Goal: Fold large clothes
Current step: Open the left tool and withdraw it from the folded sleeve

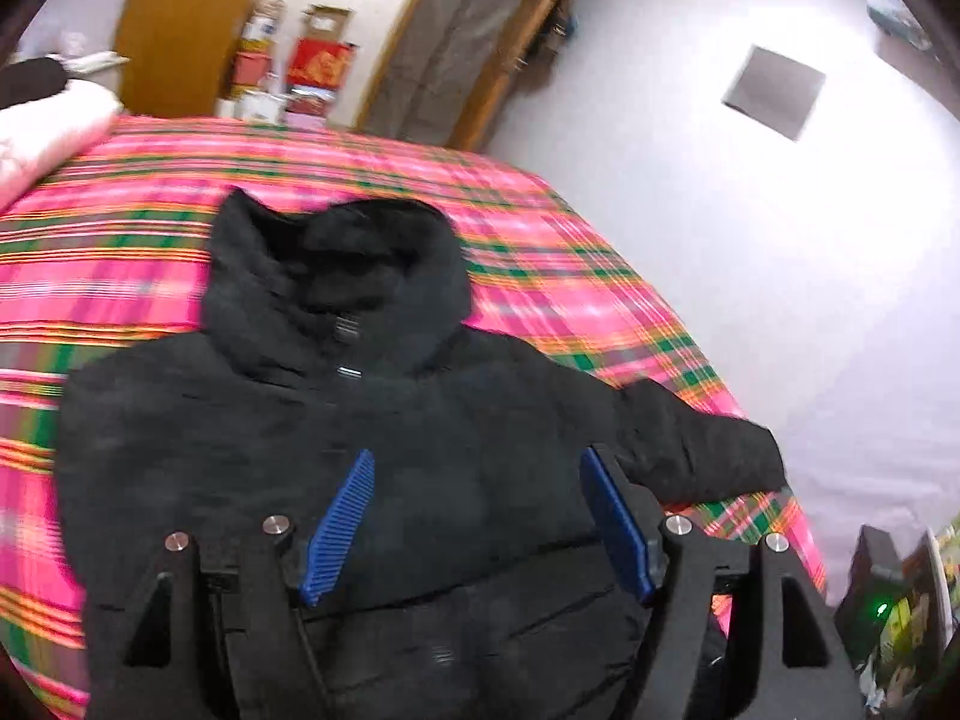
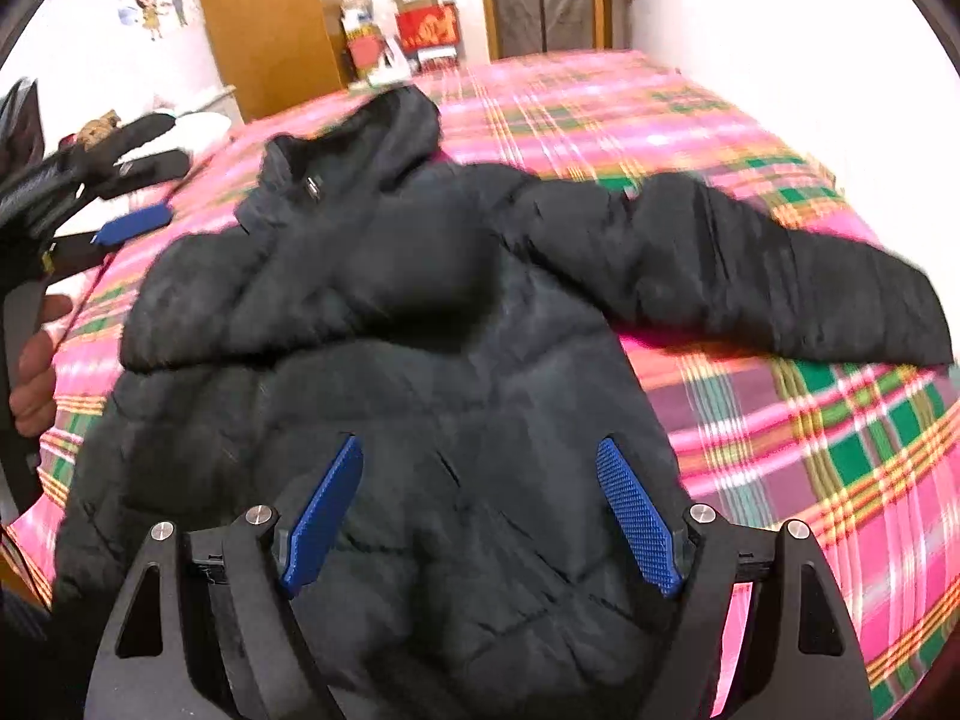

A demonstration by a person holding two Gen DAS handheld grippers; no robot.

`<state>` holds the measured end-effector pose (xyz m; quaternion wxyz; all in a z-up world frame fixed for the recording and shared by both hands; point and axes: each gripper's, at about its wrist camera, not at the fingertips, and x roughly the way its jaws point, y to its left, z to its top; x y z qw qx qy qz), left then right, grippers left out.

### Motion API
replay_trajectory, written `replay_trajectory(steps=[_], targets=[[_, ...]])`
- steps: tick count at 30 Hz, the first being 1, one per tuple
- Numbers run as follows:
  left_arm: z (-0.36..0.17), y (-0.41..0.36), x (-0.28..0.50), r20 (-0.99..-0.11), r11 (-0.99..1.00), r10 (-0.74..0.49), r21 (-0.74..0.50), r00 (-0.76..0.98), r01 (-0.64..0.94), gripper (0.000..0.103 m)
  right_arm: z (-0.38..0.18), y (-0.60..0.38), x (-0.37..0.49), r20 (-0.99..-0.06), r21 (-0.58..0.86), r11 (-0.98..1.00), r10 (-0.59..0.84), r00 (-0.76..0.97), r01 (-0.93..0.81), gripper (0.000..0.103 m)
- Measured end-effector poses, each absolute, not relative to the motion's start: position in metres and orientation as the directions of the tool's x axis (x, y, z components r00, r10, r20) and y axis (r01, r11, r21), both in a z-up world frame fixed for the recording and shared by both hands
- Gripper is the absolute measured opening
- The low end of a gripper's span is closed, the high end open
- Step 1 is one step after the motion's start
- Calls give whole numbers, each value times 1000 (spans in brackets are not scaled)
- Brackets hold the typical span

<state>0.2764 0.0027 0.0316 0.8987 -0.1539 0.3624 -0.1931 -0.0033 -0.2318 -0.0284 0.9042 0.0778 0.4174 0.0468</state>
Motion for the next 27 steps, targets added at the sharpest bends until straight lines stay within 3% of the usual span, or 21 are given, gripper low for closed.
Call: replay_trajectory(steps=[5,7,9,13,18,21,23,27], targets=[[7,72,292,-676,952,-261,-298,689,69,72,-25,-207,32,-737,177,981,187,649,-83,80],[-12,92,305,-710,965,-206,-263,673,17,51,-33,-196,56,-750,168,980,197,632,-106,77],[-35,110,316,-751,972,-163,-235,640,-28,44,-48,-183,83,-771,142,981,194,607,-133,68],[-78,122,333,-779,965,-143,-246,611,-88,43,-90,-173,141,-833,79,989,136,537,-128,65],[-97,114,340,-769,957,-138,-265,624,-115,43,-99,-173,174,-828,23,992,90,554,-126,65],[-89,113,337,-771,957,-149,-270,619,-105,43,-86,-174,167,-836,46,992,104,538,-119,65],[-73,116,333,-744,955,-177,-287,645,-69,43,-63,-185,149,-788,137,984,179,589,-116,65],[-47,123,346,-701,980,-103,-191,706,-47,43,-36,-184,159,-730,127,986,167,663,-109,65]])
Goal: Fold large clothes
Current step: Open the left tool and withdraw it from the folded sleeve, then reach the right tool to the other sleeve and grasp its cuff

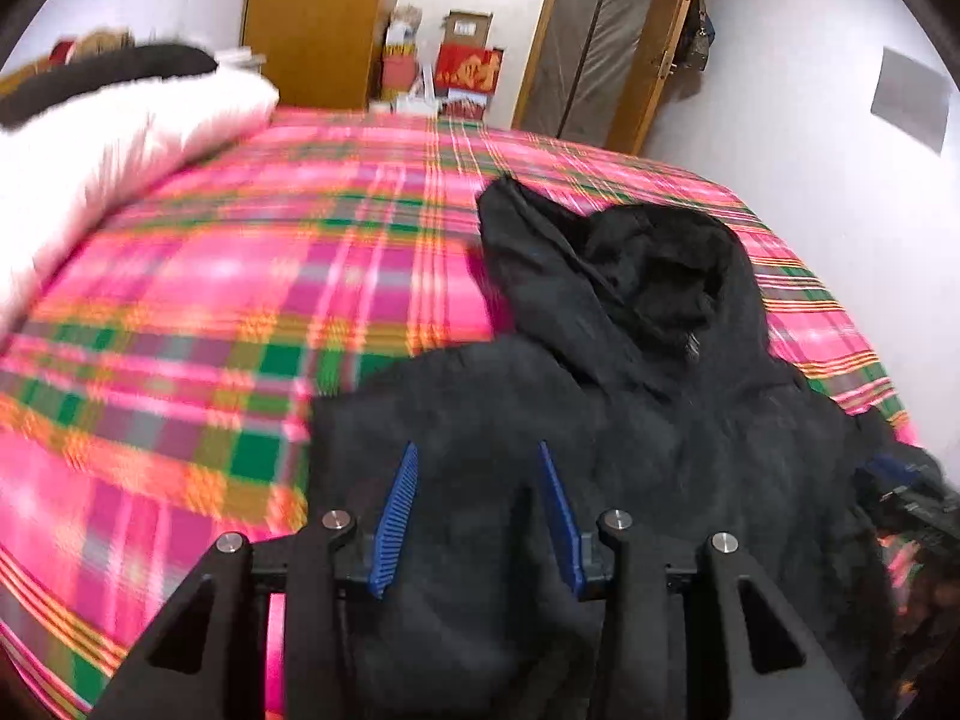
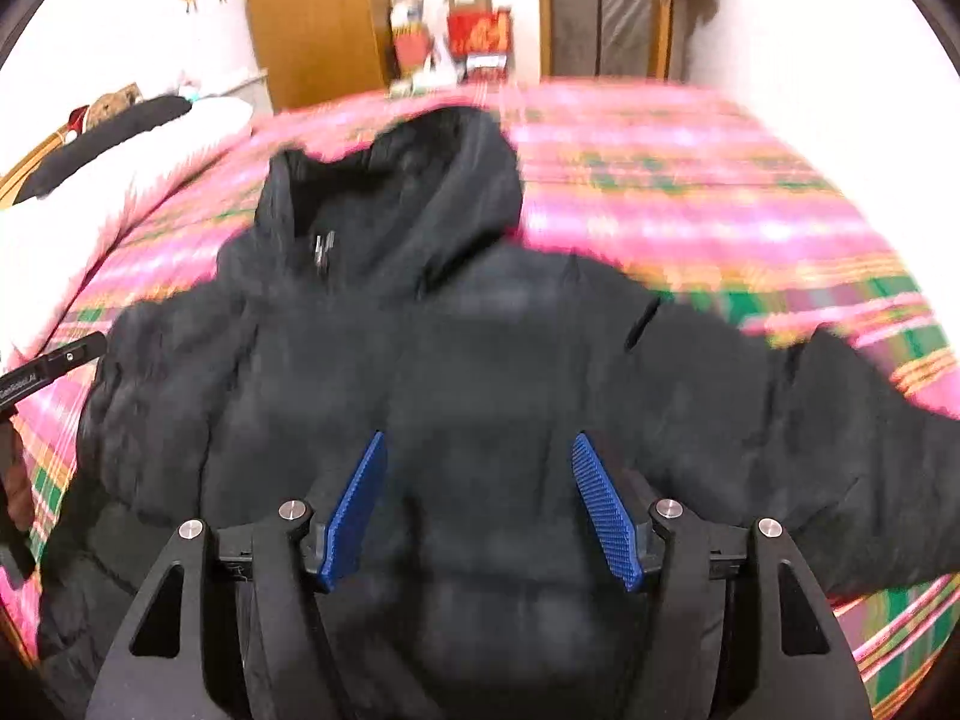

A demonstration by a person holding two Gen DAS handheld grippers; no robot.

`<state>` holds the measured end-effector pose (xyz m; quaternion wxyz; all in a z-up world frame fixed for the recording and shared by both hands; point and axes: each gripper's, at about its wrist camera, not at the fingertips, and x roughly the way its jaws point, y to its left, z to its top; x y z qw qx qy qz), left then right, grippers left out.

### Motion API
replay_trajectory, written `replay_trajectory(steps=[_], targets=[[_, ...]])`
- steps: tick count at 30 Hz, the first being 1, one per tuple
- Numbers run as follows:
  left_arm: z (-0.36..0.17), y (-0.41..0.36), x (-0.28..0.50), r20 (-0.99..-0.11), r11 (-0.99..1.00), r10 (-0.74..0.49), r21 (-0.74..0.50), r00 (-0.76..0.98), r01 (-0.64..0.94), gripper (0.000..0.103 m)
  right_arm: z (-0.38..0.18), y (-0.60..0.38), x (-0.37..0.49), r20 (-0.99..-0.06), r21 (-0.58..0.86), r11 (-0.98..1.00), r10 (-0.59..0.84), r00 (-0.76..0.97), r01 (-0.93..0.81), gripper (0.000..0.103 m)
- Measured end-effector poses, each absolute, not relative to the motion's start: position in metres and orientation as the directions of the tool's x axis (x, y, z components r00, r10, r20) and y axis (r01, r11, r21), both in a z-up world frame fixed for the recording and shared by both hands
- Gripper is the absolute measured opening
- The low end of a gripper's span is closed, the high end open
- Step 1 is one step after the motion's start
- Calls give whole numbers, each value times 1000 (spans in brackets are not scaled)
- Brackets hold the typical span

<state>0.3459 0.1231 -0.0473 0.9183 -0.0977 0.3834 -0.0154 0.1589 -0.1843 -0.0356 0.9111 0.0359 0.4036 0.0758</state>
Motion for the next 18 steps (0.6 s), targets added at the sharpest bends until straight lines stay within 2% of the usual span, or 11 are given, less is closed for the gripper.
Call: replay_trajectory(steps=[4,6,9,12,18], targets=[[-77,135,377,-756,976,-74,-190,651,-110,43,-61,-179,207,-781,109,989,146,608,-96,65],[-90,132,381,-757,983,-48,-150,651,-102,44,-86,-177,216,-812,126,987,159,561,-97,65],[-100,126,379,-745,991,-24,-108,667,-85,44,-99,-175,219,-795,136,986,169,582,-101,65],[-112,126,377,-735,989,-27,-118,678,-89,45,-107,-176,216,-787,138,985,173,593,-105,65],[-110,119,378,-739,993,12,-68,674,-93,45,-105,-175,215,-800,113,988,154,580,-106,66]])
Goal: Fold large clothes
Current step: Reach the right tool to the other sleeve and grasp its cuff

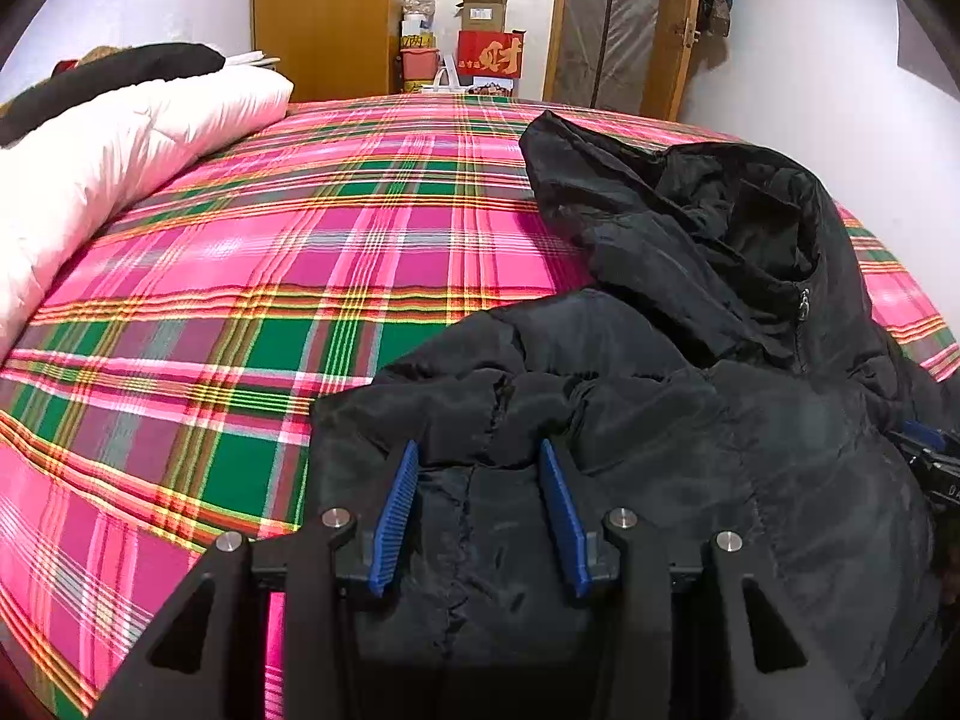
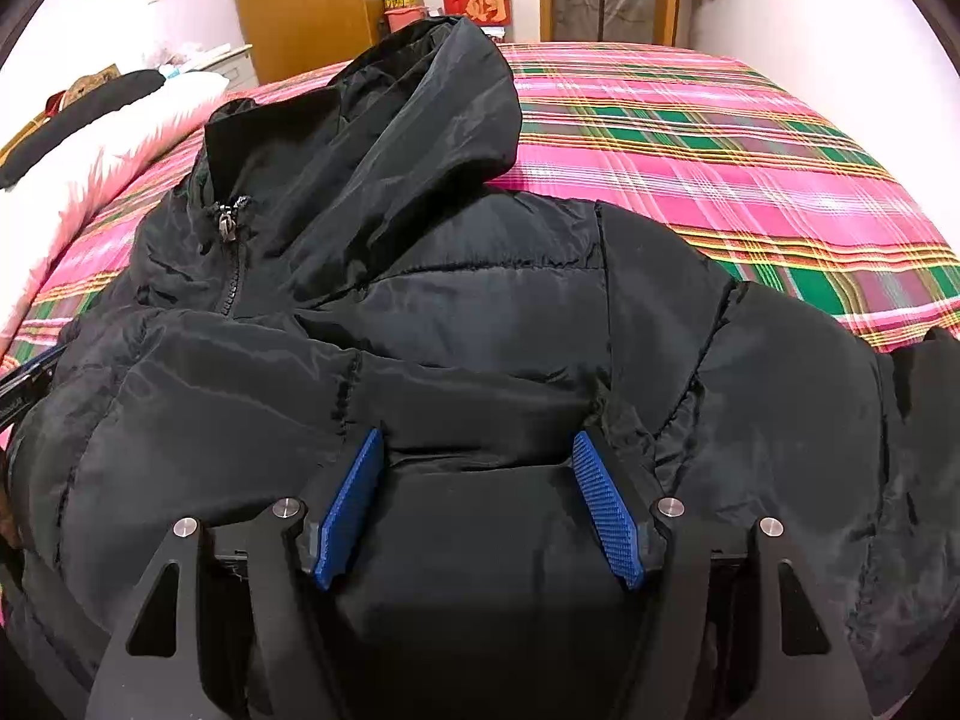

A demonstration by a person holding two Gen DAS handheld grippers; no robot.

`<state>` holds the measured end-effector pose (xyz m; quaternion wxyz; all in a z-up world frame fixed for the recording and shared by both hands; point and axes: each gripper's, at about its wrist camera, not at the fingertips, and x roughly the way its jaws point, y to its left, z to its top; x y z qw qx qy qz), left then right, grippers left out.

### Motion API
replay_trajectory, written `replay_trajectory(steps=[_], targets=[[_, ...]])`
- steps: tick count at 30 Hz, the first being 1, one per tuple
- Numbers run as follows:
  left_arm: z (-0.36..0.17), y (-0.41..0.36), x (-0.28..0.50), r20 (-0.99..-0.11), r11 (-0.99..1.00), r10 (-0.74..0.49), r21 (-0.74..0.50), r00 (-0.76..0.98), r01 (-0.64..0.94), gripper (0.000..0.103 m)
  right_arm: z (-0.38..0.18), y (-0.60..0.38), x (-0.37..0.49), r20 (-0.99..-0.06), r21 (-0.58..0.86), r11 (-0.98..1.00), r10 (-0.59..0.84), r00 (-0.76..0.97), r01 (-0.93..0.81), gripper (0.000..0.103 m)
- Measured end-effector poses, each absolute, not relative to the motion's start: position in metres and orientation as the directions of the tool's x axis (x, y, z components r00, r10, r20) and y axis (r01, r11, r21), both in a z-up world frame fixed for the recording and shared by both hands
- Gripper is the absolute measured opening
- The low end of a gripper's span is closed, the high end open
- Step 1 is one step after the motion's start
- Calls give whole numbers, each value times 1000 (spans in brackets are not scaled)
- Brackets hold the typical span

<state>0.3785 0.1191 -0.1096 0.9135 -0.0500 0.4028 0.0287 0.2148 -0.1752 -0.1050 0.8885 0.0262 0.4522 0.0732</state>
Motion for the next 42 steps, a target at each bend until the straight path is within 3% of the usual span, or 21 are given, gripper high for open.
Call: replay_trajectory(steps=[3,8,14,20,27,42], targets=[[-85,116,372,-761,992,26,-60,648,-111,44,-76,-177,202,-800,94,991,133,585,-97,66],[-30,112,325,-724,989,-26,-121,690,-90,44,-31,-196,136,-752,123,988,155,640,-95,66],[2,93,241,-693,983,-81,-175,716,-58,45,-23,-237,48,-759,197,980,156,633,-6,66],[5,68,183,-718,980,-102,-193,689,-55,45,-25,-270,-14,-780,217,972,120,614,87,66],[11,44,157,-739,980,-114,-193,665,-46,45,-20,-315,-37,-776,227,960,77,626,163,67],[5,21,188,-756,991,-92,-132,648,-14,45,-54,-424,-14,-788,315,884,42,614,345,67]])
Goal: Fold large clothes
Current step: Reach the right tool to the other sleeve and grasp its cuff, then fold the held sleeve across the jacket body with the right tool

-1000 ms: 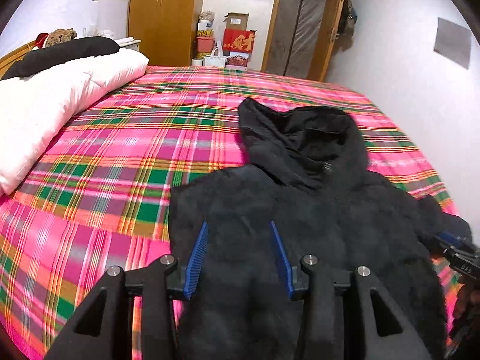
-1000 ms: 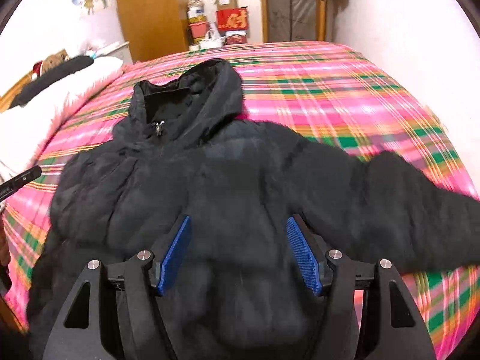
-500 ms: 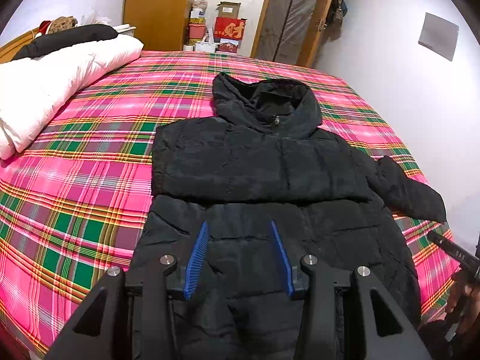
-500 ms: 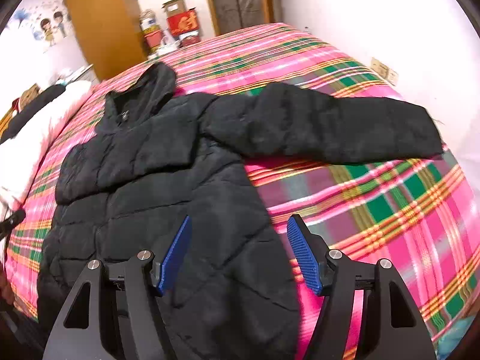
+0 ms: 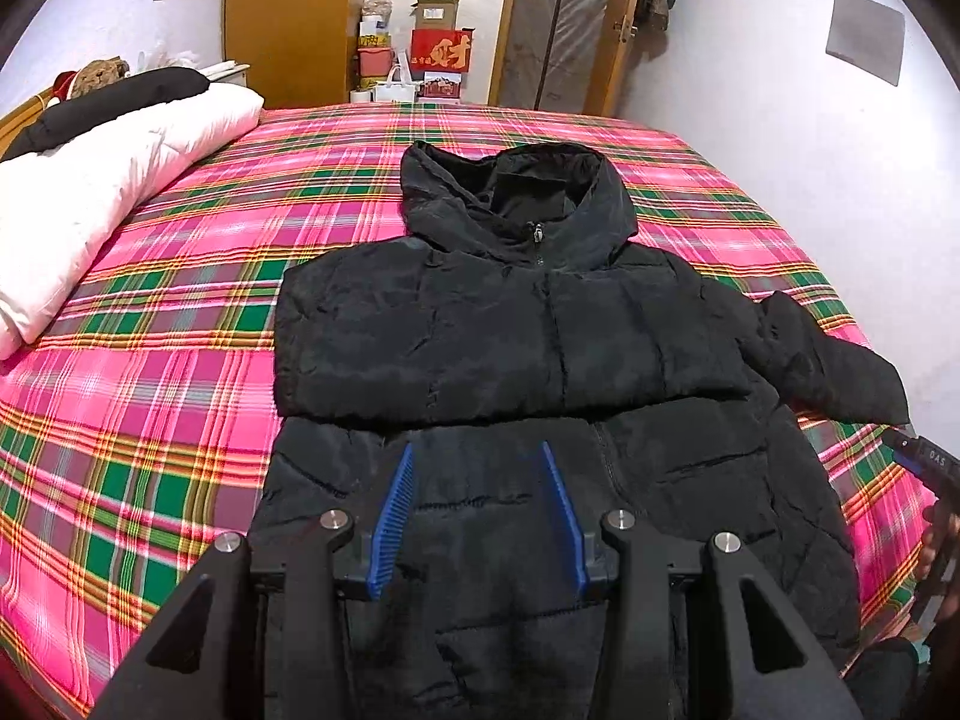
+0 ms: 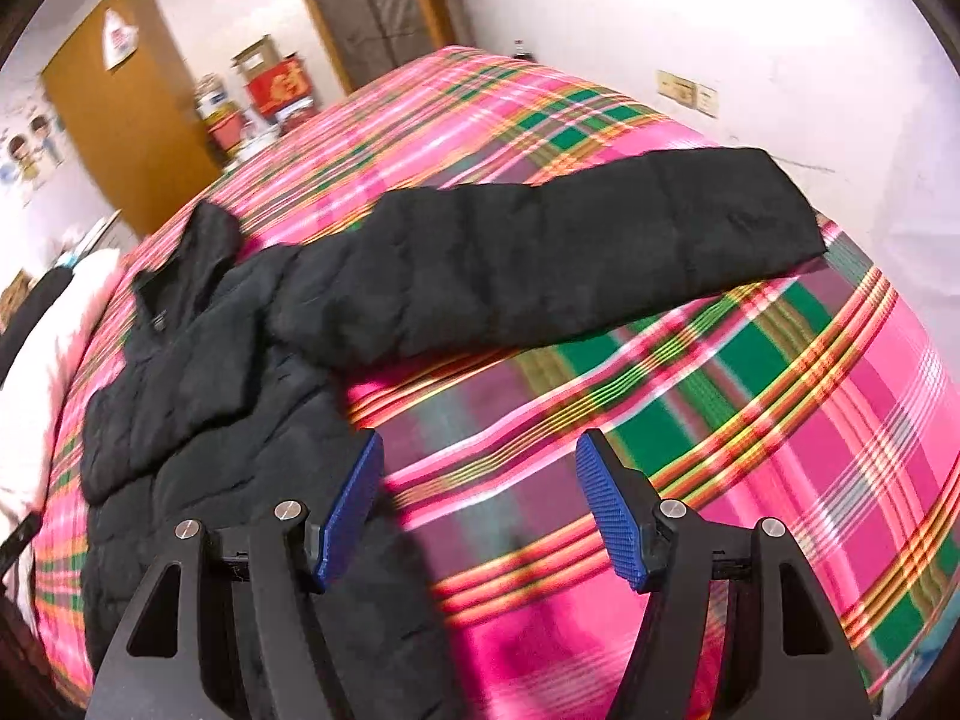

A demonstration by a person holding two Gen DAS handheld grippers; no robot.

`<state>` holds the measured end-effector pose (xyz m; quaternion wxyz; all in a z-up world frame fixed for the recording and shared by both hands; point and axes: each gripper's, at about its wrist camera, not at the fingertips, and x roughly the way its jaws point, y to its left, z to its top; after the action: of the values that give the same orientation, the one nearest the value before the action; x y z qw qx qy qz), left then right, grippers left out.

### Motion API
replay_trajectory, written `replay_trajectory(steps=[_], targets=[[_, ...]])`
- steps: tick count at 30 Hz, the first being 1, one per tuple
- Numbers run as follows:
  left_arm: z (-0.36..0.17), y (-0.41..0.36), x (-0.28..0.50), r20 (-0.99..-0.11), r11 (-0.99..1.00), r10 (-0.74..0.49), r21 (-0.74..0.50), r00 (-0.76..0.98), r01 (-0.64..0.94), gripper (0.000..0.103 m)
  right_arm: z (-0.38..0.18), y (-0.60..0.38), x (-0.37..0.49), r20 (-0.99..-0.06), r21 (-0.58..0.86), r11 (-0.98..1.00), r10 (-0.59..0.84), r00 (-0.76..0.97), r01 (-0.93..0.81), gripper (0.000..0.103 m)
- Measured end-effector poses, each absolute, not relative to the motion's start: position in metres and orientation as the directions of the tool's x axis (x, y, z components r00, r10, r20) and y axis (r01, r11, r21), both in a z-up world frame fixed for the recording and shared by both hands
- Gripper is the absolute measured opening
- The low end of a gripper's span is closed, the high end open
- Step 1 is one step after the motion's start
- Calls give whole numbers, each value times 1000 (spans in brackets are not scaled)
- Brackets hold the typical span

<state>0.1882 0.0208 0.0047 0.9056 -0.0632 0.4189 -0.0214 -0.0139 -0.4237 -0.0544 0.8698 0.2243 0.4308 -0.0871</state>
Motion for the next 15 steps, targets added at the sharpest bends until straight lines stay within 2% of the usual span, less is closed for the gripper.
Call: replay_trajectory(steps=[10,15], targets=[[-13,15,220,-771,995,-70,-101,632,-14,45,-108,-528,19,-798,421,728,14,603,541,67],[-29,16,233,-790,995,-58,-98,610,-32,45,-117,-561,21,-720,553,632,34,694,543,67]])
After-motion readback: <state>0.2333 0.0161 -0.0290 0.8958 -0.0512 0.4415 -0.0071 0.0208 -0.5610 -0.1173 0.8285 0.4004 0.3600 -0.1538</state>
